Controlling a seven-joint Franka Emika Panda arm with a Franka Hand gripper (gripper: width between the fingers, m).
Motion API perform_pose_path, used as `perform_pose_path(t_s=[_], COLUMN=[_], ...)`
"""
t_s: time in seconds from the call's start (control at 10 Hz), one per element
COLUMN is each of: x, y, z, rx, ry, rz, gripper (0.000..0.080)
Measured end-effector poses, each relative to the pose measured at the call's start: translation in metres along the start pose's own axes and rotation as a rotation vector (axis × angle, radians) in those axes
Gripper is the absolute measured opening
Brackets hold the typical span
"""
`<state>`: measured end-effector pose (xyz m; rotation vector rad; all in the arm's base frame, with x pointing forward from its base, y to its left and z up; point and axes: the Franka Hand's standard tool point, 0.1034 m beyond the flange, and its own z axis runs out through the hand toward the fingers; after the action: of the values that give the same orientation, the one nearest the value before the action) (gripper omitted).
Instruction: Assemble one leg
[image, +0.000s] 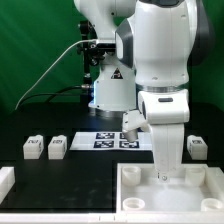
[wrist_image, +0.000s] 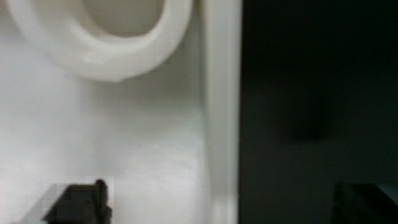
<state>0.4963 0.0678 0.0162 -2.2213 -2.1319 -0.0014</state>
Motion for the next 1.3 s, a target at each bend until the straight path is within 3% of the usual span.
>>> perform_pose_path(t_s=[0.7,0.9,1.0,1.3], x=[-0.001,-0.001,0.006,0.053], y=[0.0,-0.009,-0.016,-0.043], z=[-0.001,-0.018,-0.023,-0.027], rx=[0.0,-0.007,-0.007,0.017], ry=[0.002,0.001,0.004,0.036], rz=[0.025,0.157,0.303,0.84], gripper=[0.0649,0.0649,0.0649,0.0649])
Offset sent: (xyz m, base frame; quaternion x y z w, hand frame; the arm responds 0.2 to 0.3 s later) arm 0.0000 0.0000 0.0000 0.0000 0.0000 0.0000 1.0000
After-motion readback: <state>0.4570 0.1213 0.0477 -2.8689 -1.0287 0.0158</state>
